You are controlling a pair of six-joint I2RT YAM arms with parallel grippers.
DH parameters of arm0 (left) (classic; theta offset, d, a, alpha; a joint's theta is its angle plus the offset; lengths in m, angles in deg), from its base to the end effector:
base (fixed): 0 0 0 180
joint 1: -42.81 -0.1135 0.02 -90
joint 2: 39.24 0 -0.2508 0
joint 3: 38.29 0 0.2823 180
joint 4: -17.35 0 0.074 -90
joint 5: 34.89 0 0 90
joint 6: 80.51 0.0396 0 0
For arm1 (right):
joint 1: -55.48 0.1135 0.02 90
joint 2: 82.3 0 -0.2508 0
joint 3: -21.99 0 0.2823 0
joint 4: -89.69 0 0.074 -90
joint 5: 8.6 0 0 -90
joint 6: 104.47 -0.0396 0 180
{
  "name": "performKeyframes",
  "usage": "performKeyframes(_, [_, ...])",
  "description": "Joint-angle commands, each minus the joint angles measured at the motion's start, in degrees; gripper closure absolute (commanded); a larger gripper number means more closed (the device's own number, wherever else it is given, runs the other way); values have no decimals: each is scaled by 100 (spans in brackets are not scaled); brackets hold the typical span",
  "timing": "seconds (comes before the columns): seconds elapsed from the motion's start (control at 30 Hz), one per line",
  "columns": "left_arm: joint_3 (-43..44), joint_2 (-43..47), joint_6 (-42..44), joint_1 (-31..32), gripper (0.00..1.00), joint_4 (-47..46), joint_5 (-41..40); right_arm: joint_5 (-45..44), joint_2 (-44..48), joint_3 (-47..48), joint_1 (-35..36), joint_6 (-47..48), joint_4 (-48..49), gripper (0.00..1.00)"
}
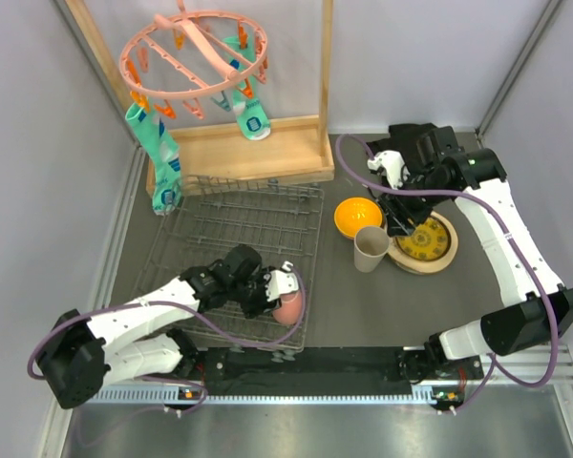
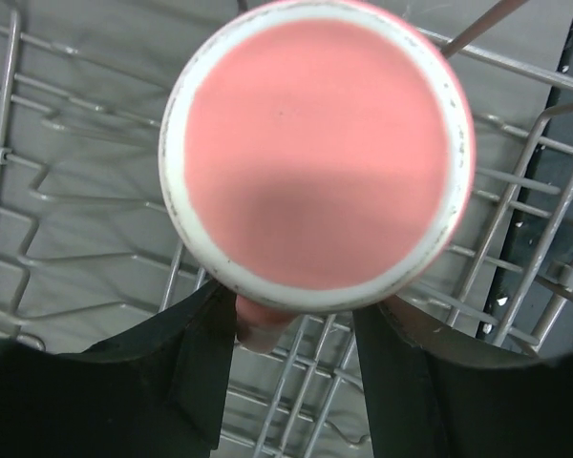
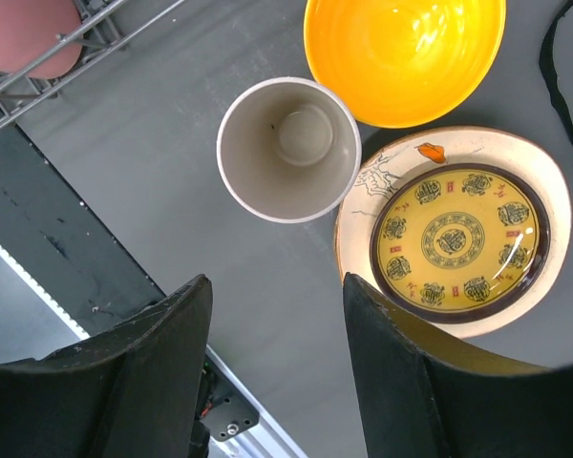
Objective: Unload the mixed dishes from the dish rack
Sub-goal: Pick up the cup from the dish rack.
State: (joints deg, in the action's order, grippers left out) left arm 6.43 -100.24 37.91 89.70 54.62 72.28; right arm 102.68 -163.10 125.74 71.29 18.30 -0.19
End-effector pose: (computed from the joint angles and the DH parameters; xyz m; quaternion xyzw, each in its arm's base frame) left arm 0.1526 -0.1802 0.1638 0.6107 0.7150 -0.1896 0.2825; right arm 0.2687 0.0910 0.3691 -0.4298 0.8625 0.1499 0.2211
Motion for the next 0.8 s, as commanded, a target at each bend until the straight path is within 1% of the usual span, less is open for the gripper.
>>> performKeyframes(0.0, [7, -44, -39, 13, 45, -460, 322, 96, 90, -8, -43, -17, -352, 43])
performKeyframes(0.1, [25, -176, 5, 21, 52, -487, 349, 131, 99, -78, -52, -17, -317, 43])
performKeyframes(0.13, [25, -246, 14, 13, 56, -478, 331, 122, 108, -113, -43, -17, -291, 43])
performKeyframes(0.33, [-10, -282, -4, 22, 69, -592, 305, 113, 143, -306, -43, -25, -194, 43])
performKeyframes(0.37, [-28, -273, -4, 22, 74, -601, 313, 105, 143, -324, -43, -17, -185, 43])
performKeyframes(0.43, [-28, -247, -12, 13, 80, -610, 287, 122, 143, -350, -43, -25, -159, 43])
performKeyframes(0.47, [-10, -238, -4, 13, 87, -610, 261, 114, 143, -368, -43, -17, -150, 43])
performKeyframes(0.57, [-1, -141, -21, 13, 97, -557, 226, 131, 143, -412, -52, -25, -141, 43])
performKeyframes(0.6, [-1, -89, -21, 13, 100, -540, 217, 131, 152, -429, -43, -25, -132, 43])
performKeyframes(0.77, [33, 105, -30, 13, 100, -487, 129, 166, 117, -473, -52, -43, -115, 43])
